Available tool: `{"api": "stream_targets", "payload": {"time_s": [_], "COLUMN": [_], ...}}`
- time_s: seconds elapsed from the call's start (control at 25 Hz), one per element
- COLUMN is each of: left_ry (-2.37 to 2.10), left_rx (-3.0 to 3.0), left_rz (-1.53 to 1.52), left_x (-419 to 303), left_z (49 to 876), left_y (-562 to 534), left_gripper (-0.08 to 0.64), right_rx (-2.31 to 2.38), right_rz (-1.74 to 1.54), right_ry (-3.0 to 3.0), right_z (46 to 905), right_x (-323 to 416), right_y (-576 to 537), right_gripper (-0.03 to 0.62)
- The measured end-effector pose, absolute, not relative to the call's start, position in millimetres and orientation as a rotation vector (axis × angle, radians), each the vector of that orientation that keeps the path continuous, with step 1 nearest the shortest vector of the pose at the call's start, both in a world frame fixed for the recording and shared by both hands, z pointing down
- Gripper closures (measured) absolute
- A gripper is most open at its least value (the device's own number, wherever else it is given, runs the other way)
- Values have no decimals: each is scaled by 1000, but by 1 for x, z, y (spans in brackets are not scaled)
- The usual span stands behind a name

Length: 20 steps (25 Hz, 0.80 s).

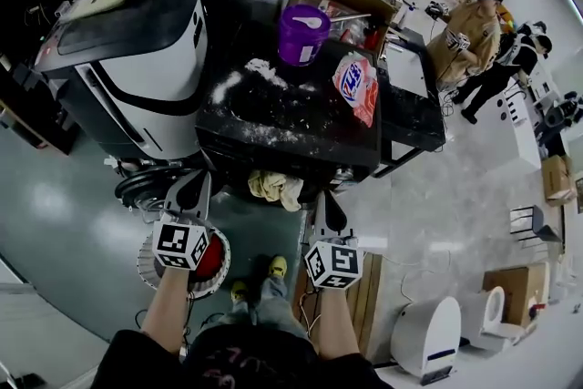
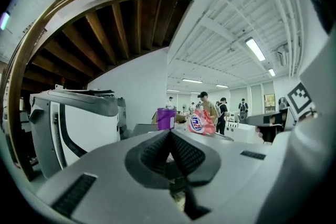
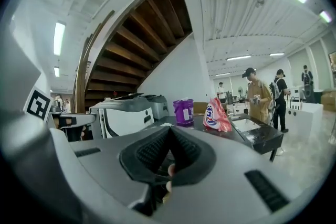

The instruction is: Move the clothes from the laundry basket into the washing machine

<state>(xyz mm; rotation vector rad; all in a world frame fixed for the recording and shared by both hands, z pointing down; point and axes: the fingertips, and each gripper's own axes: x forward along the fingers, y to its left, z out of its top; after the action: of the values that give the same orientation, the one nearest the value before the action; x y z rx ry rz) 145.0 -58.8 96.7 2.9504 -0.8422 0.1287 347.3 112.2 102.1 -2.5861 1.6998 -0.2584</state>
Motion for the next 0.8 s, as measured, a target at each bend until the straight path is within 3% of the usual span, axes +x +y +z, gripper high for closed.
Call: {"api": "stream_targets", "payload": {"time_s": [0.8], "left_ry": [-958], "left_rx": [2960], "left_rz": [142], "left_x": [106], "left_z": [28], "left_y": [-84], "left_gripper": [549], "right_rx": [-2595], "right_rz": [-172], "right_ry": [1759], "right_z": [32], "right_x": [352], "right_y": [99], "right_gripper": [589]}}
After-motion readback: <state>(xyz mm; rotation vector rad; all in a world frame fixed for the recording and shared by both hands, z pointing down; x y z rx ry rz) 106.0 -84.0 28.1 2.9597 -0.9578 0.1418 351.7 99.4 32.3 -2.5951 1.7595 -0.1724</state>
